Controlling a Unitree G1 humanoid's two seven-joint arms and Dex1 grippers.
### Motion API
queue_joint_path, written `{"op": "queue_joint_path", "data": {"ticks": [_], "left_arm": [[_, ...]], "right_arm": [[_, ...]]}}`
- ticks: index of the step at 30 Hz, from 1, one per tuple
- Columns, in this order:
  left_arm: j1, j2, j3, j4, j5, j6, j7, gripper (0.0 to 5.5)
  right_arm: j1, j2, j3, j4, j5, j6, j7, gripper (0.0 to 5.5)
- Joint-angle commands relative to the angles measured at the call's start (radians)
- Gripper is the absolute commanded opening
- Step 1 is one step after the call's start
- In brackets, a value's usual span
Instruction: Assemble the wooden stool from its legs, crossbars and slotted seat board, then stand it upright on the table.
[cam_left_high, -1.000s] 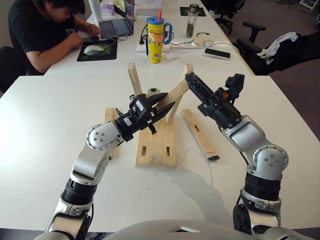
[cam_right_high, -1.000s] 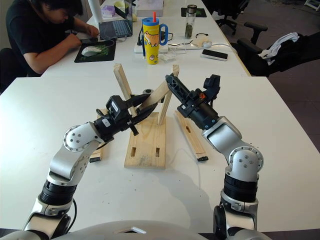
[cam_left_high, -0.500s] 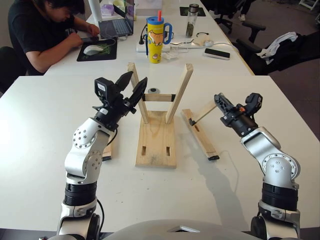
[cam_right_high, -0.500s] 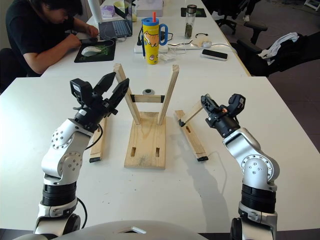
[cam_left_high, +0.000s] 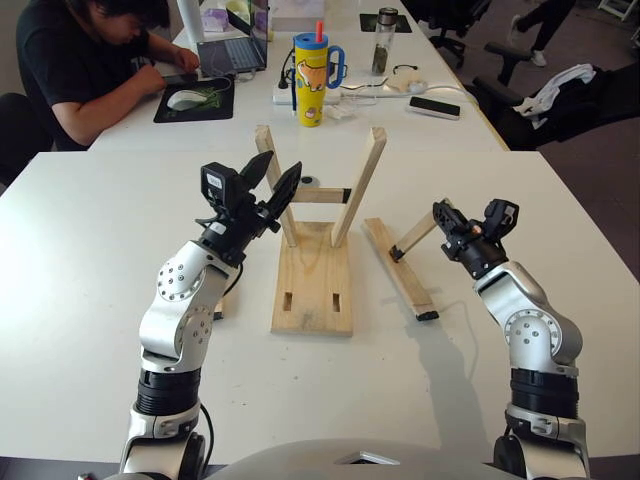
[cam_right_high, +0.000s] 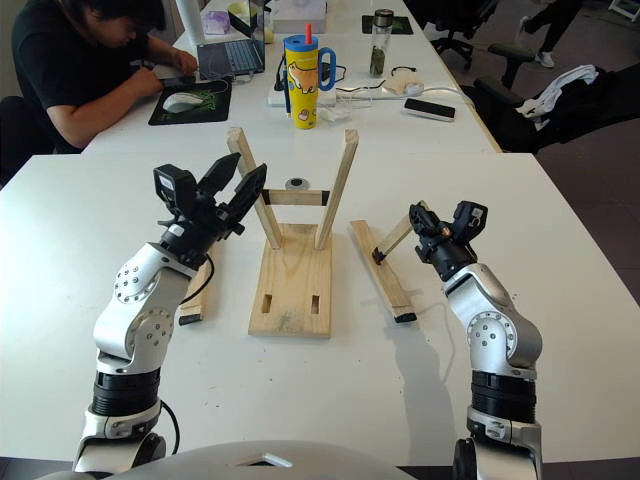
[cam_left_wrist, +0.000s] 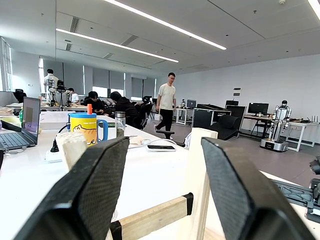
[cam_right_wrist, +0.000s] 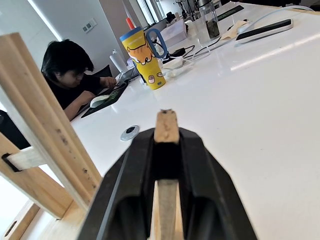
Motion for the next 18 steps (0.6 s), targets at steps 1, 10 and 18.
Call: {"op": "queue_joint_path", "data": {"ticks": [1, 10, 18], "left_arm": [[-0.006, 0.012, 0.003, 0.01, 0.007, 0.01, -0.001, 2.67], [-0.01, 0.02, 0.004, 0.014, 0.015, 0.006, 0.001, 2.67], [-0.011, 0.017, -0.003, 0.006, 0.028, 0.005, 0.009, 2.67]], "right_arm": [[0.009, 0.012, 0.01, -0.004, -0.027, 0.003, 0.016, 0.45], [0.024, -0.018, 0.086, -0.004, -0.186, -0.045, 0.058, 0.45], [0.146, 0.0, 0.227, 0.023, -0.389, -0.188, 0.098, 0.45]]}}
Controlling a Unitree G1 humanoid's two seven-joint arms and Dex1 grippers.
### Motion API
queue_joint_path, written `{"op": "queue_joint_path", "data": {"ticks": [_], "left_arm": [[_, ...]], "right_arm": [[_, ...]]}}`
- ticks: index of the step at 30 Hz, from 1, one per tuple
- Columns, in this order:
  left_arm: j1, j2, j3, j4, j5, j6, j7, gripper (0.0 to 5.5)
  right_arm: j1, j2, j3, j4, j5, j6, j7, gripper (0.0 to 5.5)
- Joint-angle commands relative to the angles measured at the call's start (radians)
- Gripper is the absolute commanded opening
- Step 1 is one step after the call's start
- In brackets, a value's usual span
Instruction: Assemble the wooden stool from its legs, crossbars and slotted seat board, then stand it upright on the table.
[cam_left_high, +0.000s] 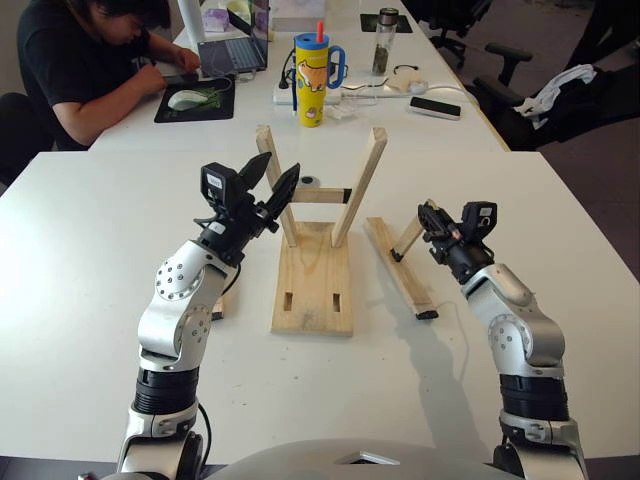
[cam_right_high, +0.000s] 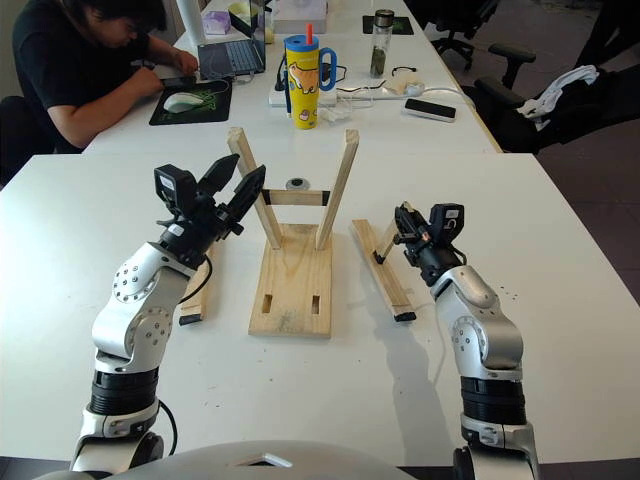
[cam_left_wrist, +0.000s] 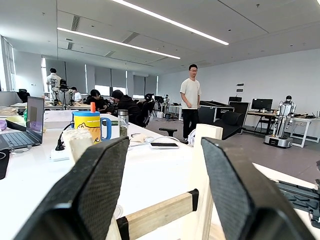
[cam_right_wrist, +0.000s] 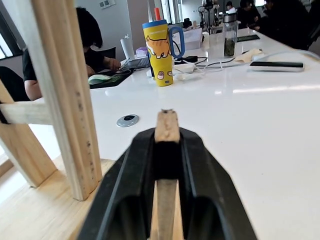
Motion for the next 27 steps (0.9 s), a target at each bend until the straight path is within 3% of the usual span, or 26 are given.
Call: {"op": "queue_joint_path", "data": {"ticks": [1, 15, 16, 25, 27], "left_arm": [[-0.008, 0.004, -0.002, -0.004, 0.008, 0.006, 0.005, 2.67], [-0.007, 0.0, -0.009, 0.003, 0.019, -0.004, 0.004, 2.67], [-0.005, -0.001, -0.01, 0.004, 0.02, -0.006, 0.003, 2.67], [0.008, -0.005, -0.018, 0.004, 0.032, -0.023, 0.0, 2.67], [0.012, -0.006, -0.019, 0.005, 0.034, -0.027, 0.001, 2.67]], "right_arm": [[0.086, 0.022, 0.047, 0.074, -0.072, -0.015, 0.01, 0.45], [0.059, 0.006, 0.073, 0.058, -0.158, -0.052, 0.024, 0.45], [0.054, 0.006, 0.068, 0.05, -0.159, -0.059, 0.026, 0.81], [-0.072, -0.001, 0.008, -0.079, -0.131, 0.012, 0.009, 2.13], [-0.128, 0.001, -0.014, -0.118, -0.104, 0.052, -0.001, 2.17]]}}
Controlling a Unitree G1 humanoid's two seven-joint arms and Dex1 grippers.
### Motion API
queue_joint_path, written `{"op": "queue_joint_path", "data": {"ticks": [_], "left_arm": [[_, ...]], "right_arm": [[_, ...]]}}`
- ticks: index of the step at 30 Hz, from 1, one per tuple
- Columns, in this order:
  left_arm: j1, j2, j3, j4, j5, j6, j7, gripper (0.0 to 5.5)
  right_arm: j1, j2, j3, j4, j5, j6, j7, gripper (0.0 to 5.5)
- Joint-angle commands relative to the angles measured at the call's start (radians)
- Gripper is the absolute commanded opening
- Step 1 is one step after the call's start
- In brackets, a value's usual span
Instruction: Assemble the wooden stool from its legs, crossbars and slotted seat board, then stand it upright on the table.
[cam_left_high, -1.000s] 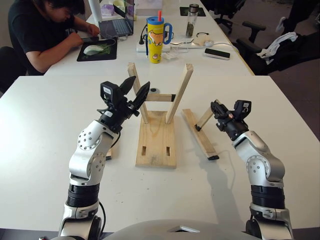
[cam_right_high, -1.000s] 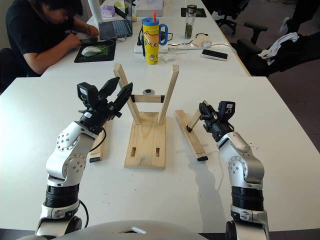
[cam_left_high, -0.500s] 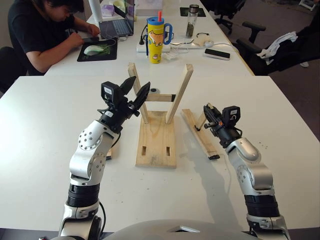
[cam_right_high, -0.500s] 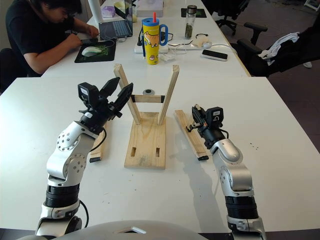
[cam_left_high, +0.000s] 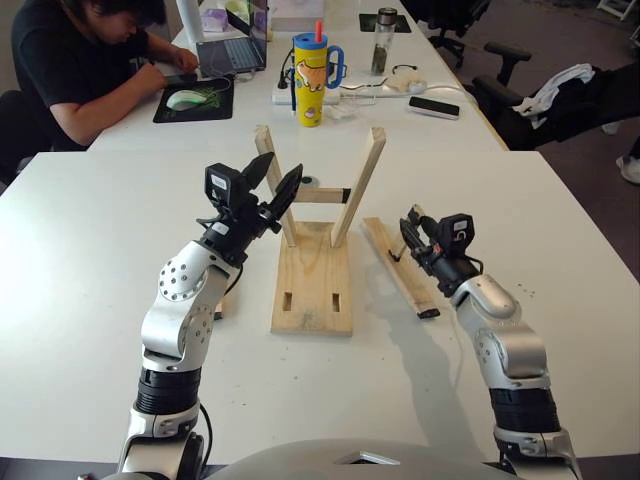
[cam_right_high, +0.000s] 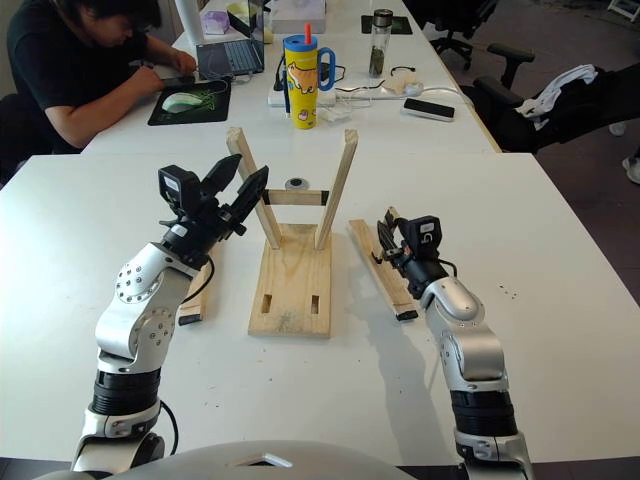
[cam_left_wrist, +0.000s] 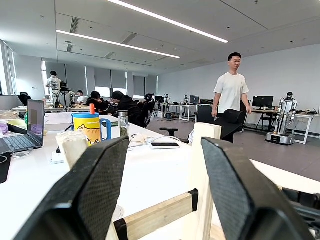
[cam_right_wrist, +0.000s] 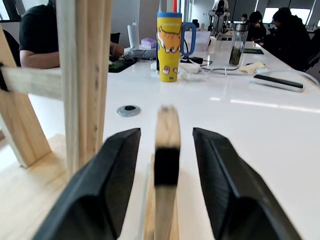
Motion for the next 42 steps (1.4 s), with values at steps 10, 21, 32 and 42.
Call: {"op": "queue_joint_path", "data": {"ticks": [10, 21, 32, 42], "left_arm": [[0.01, -0.017, -0.016, 0.014, 0.025, -0.017, 0.007, 2.67], [0.003, -0.026, -0.022, 0.03, 0.034, -0.019, 0.008, 2.67], [-0.016, -0.024, -0.022, 0.031, 0.028, -0.009, 0.004, 2.67], [-0.017, -0.026, -0.013, 0.034, 0.029, -0.01, 0.012, 2.67]], "right_arm": [[-0.328, 0.006, -0.09, -0.002, 0.043, 0.059, -0.046, 0.99], [-0.405, 0.045, -0.084, 0.019, 0.023, -0.049, -0.062, 0.02], [-0.124, 0.118, 0.016, 0.299, -0.074, 0.177, -0.134, 0.02], [-0.188, 0.08, 0.027, 0.283, -0.096, 0.171, -0.11, 0.02]]}}
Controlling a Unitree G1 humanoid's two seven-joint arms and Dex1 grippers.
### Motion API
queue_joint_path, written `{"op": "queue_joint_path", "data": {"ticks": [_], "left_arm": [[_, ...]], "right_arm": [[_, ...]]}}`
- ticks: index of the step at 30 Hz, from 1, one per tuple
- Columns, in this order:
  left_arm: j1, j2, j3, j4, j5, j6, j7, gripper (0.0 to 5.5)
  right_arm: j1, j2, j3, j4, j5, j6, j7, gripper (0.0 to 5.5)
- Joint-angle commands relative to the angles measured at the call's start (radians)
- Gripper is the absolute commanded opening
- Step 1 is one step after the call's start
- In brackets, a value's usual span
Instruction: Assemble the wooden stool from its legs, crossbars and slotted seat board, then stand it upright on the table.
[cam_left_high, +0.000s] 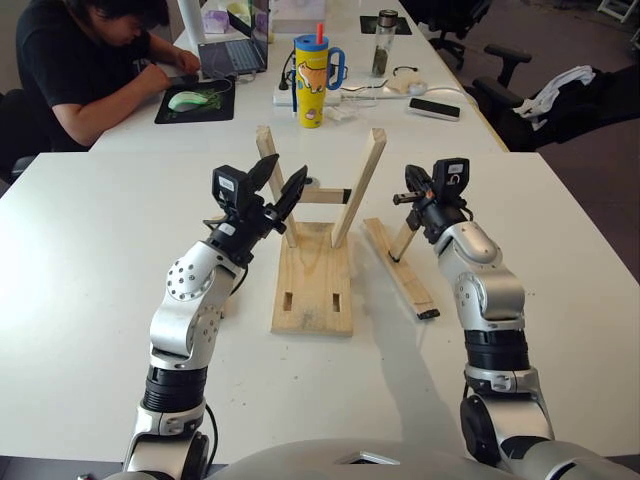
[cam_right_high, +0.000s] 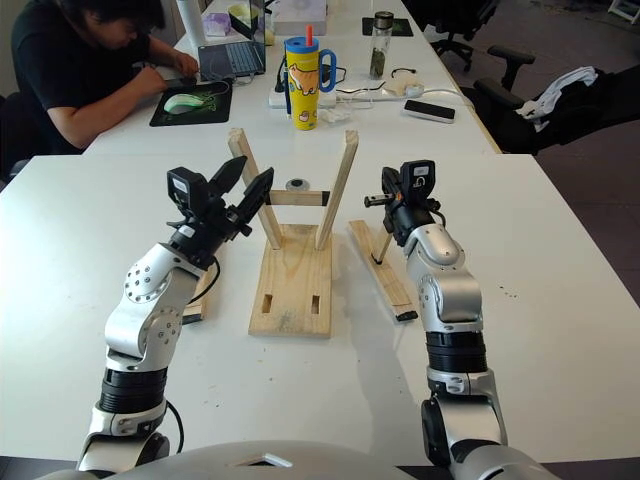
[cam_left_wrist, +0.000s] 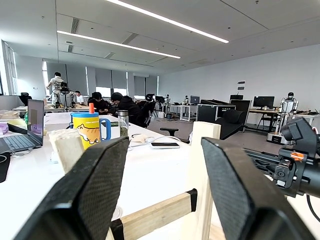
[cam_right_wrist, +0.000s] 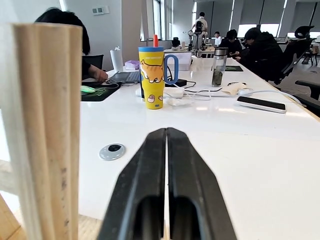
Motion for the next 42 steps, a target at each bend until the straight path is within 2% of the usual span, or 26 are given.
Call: {"op": "queue_joint_path", "data": {"ticks": [1, 3, 8, 11, 17, 19, 21, 24, 28, 32, 37, 42], "left_arm": [[-0.009, -0.003, 0.001, 0.005, 0.003, 0.003, 0.004, 2.67], [-0.009, -0.003, -0.001, 0.009, 0.003, 0.0, 0.003, 2.67], [-0.003, -0.007, -0.007, 0.012, 0.01, -0.01, 0.002, 2.67], [-0.007, -0.013, -0.013, -0.002, 0.005, -0.003, 0.008, 2.67], [-0.01, -0.015, -0.011, 0.002, 0.005, -0.006, 0.007, 2.67], [-0.01, -0.015, -0.008, 0.002, 0.006, -0.007, 0.01, 2.67], [-0.012, -0.015, -0.007, 0.0, 0.008, -0.007, 0.013, 2.67], [-0.019, -0.012, -0.004, 0.001, 0.009, -0.004, 0.012, 2.67], [-0.016, -0.011, 0.003, 0.001, 0.004, -0.003, 0.013, 2.67], [-0.016, -0.013, 0.003, 0.005, 0.005, -0.005, 0.012, 2.67], [-0.006, -0.016, -0.002, 0.008, 0.009, -0.01, 0.011, 2.67], [0.006, -0.013, 0.001, 0.001, 0.016, -0.009, 0.016, 2.67]], "right_arm": [[0.061, -0.006, 0.028, 0.082, -0.034, 0.091, 0.003, 0.02], [0.051, -0.005, 0.018, 0.064, -0.036, 0.05, 0.0, 0.02], [-0.01, 0.007, -0.046, -0.057, -0.063, -0.339, 0.004, 0.02], [-0.049, 0.017, -0.081, -0.105, -0.029, -0.39, 0.0, 0.02], [-0.058, 0.027, -0.065, -0.131, -0.024, -0.383, 0.011, 0.02], [-0.036, 0.028, -0.024, -0.025, -0.06, -0.243, -0.006, 0.02], [0.016, 0.044, 0.0, 0.108, -0.058, 0.037, -0.044, 0.02], [0.116, 0.072, 0.018, 0.114, -0.008, 0.175, -0.011, 0.02], [0.08, 0.067, 0.012, 0.087, -0.014, 0.146, -0.012, 0.02], [0.033, 0.032, 0.015, 0.056, -0.073, -0.017, -0.011, 0.02], [-0.013, 0.046, -0.039, -0.098, -0.056, -0.294, 0.019, 0.02], [0.01, -0.016, 0.024, -0.288, 0.006, -0.194, 0.14, 0.02]]}}
